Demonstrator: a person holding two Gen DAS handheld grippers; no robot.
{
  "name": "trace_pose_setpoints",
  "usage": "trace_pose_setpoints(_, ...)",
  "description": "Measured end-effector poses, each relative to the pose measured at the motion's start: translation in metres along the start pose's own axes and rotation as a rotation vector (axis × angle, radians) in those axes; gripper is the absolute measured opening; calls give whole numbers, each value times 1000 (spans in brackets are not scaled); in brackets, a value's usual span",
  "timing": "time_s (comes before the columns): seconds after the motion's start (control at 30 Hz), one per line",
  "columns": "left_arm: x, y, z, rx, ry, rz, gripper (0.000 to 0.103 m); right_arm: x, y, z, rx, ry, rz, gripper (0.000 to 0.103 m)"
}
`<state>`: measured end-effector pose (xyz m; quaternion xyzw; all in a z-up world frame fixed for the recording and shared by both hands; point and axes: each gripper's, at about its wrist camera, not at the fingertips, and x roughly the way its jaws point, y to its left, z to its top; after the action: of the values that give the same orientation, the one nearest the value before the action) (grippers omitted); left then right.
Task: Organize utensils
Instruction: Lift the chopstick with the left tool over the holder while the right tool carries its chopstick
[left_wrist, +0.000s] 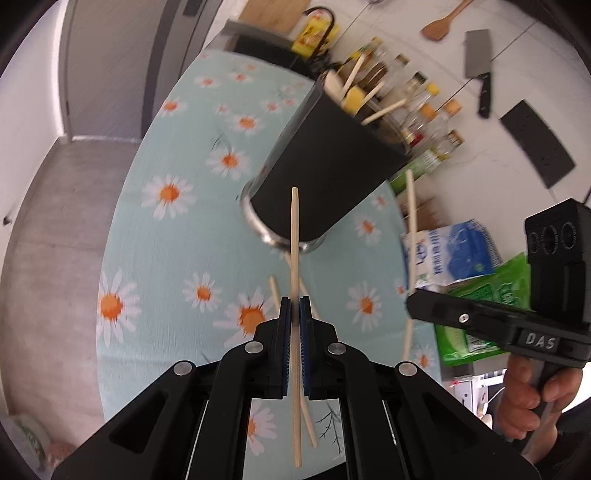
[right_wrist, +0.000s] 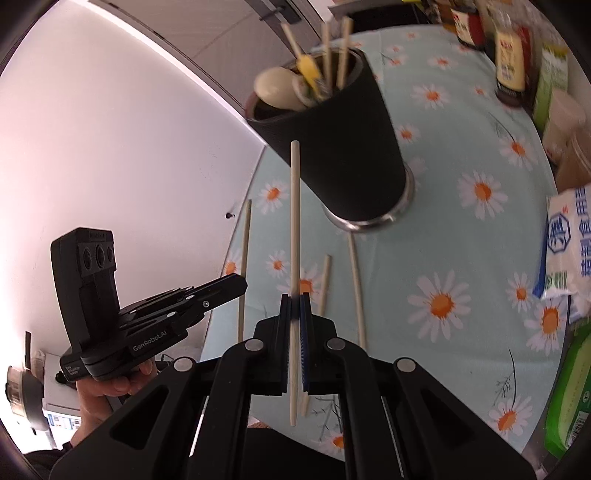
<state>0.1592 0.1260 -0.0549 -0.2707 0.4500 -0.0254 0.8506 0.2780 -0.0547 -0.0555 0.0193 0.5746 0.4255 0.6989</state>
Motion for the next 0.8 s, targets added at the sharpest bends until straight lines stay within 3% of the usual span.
trace_pose_setpoints(0.3, -34, -5, 35, 102, -150, -130, 4, -7, 30, 16, -57, -160, 23, 6)
trace_pose_setpoints(0.8, -67, -49, 84, 254, -386, -181, 4, -50, 47, 57, -132, -410, -38, 6)
